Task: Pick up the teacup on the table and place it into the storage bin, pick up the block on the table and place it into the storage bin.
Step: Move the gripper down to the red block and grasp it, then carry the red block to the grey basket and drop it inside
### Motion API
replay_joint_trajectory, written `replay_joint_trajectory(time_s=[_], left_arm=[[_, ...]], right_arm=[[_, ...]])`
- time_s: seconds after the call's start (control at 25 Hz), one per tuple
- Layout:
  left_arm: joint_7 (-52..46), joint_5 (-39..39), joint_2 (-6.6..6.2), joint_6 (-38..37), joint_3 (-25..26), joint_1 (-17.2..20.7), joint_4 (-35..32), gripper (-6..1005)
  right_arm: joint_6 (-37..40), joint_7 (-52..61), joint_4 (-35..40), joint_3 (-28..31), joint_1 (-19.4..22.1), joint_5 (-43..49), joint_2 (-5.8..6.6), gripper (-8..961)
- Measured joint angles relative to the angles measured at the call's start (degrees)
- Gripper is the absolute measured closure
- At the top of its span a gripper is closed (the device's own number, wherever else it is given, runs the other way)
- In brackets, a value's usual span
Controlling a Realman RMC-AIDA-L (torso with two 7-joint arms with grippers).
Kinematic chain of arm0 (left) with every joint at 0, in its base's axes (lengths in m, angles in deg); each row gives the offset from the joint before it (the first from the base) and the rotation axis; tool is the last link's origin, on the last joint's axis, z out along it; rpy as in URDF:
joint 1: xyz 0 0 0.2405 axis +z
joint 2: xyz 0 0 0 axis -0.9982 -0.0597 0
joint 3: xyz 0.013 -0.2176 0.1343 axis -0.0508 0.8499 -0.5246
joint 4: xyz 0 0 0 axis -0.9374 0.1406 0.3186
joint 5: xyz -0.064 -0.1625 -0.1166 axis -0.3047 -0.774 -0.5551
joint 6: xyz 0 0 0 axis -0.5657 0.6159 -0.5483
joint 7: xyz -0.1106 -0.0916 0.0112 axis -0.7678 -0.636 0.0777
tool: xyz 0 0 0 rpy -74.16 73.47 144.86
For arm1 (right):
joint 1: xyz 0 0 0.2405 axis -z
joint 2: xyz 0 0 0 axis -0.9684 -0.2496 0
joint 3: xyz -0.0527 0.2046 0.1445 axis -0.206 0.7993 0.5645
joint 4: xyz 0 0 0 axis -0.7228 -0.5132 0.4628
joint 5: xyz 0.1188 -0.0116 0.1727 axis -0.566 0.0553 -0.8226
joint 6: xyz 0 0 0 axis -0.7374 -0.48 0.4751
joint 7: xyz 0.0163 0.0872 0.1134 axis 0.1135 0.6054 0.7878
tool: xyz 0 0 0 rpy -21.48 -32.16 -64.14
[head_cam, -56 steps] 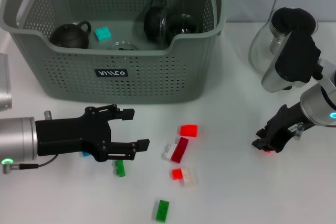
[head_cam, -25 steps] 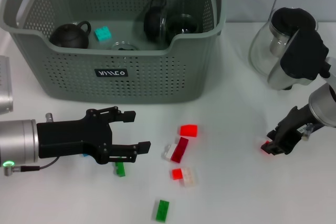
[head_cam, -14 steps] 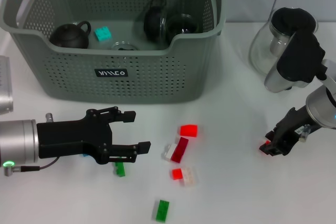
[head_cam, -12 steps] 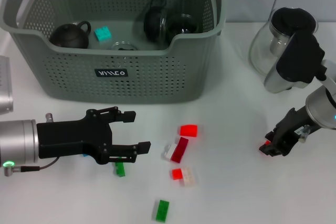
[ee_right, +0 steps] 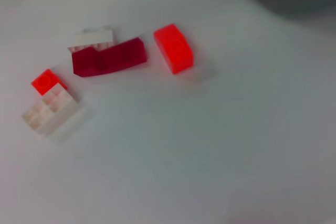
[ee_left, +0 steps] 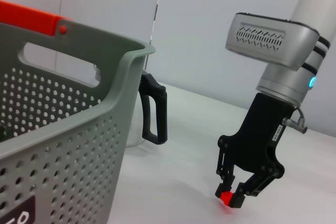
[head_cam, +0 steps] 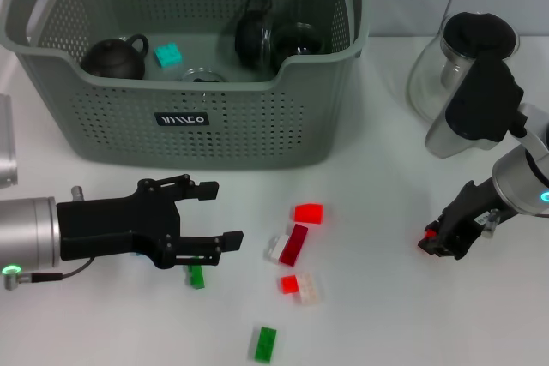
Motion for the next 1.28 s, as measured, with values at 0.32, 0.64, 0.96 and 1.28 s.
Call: replay_joint_trajectory(time_s=[0.32,0.64,0.96,1.28], left_arm=[[0.14,-0.1,-0.02,-0.66,0.91,0.13,0.02,137],[1.19,-0.09,-0.04,-0.36,4.87,1.31,-0.17,137],[2.91,-1.69,0.0,-0.73,9.61,1.25,0.24,137],[3.94,-3.04,-0.01,-0.37,9.6,1.36,1.02,137]], right_arm=[[10.41,0.26,12.3,4.49,1.85,-4.24,0.08,711],[26.64,8.55,24.26,25.72,-6.32,-32.5,1.24,681],[10.13,2.05,10.41,27.73,-18.8,-37.16,2.15,650],[-7.19,-12.88,-5.9,24.98,-21.93,-36.66,1.92,619]])
